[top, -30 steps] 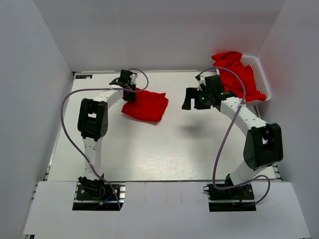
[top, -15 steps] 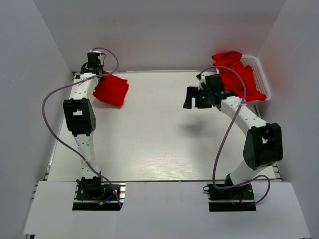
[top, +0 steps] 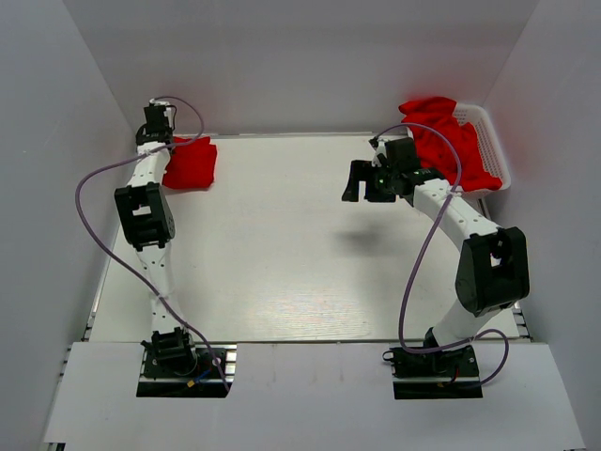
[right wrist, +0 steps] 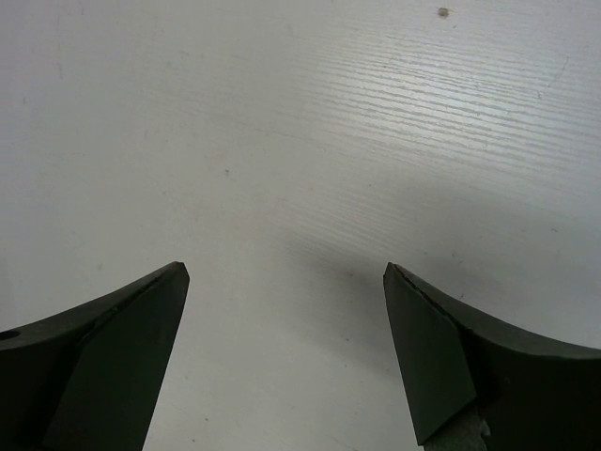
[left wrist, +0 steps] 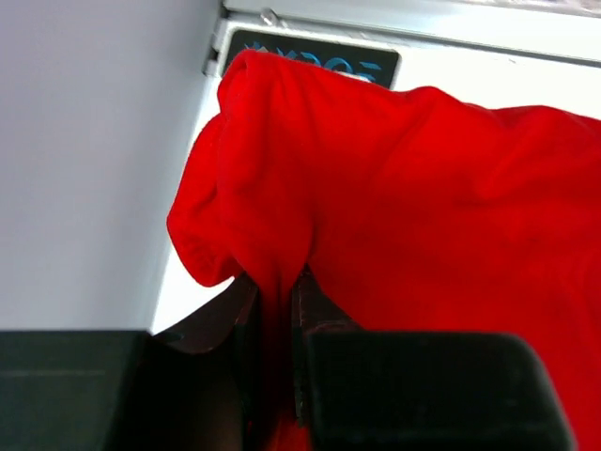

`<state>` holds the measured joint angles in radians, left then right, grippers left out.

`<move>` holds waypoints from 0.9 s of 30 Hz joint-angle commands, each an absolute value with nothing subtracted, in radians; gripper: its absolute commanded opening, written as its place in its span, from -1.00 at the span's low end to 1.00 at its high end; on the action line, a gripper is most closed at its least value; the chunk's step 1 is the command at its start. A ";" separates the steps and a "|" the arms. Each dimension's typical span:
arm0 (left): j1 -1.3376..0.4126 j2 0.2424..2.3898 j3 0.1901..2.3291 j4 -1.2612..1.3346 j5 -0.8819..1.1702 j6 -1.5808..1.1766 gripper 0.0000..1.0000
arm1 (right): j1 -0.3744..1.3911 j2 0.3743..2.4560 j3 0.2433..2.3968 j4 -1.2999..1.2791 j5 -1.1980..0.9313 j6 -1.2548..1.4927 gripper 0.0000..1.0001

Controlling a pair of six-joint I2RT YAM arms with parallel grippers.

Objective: Fold and stack the t-shirts
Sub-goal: Put the neatly folded tshirt into the corner of the board with the left arm

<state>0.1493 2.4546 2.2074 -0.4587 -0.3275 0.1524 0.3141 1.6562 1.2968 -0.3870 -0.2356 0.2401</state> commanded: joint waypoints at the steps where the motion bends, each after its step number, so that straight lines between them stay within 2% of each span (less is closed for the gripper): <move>1: 0.170 2.450 2.285 -0.387 -0.362 0.238 -1.00 | 0.305 1.651 1.341 -0.347 -0.253 0.268 0.81; 10: 0.199 2.479 2.286 -0.313 -0.336 0.311 -0.96 | 0.308 1.666 1.325 -0.333 -0.310 0.296 0.81; 11: 0.199 2.479 2.286 -0.313 -0.347 0.311 -0.25 | 0.310 1.667 1.328 -0.333 -0.313 0.296 0.81; 12: 0.199 2.479 2.286 -0.313 -0.356 0.311 0.32 | 0.310 1.664 1.328 -0.333 -0.313 0.296 0.81; 13: 0.199 2.479 2.286 -0.313 -0.356 0.311 0.97 | 0.310 1.666 1.330 -0.334 -0.317 0.296 0.81; 20: 0.178 2.399 2.295 -0.382 -0.278 0.261 0.98 | 0.310 1.643 1.333 -0.338 -0.339 0.290 0.81; 24: 0.169 2.326 2.283 -0.495 -0.103 0.110 0.98 | 0.310 1.606 1.298 -0.311 -0.339 0.311 0.81; 26: 0.160 2.260 2.225 -0.575 0.053 0.072 0.98 | 0.308 1.568 1.241 -0.298 -0.316 0.334 0.81; 27: 0.160 2.234 2.194 -0.590 0.069 0.017 0.98 | 0.304 1.543 1.223 -0.273 -0.270 0.342 0.81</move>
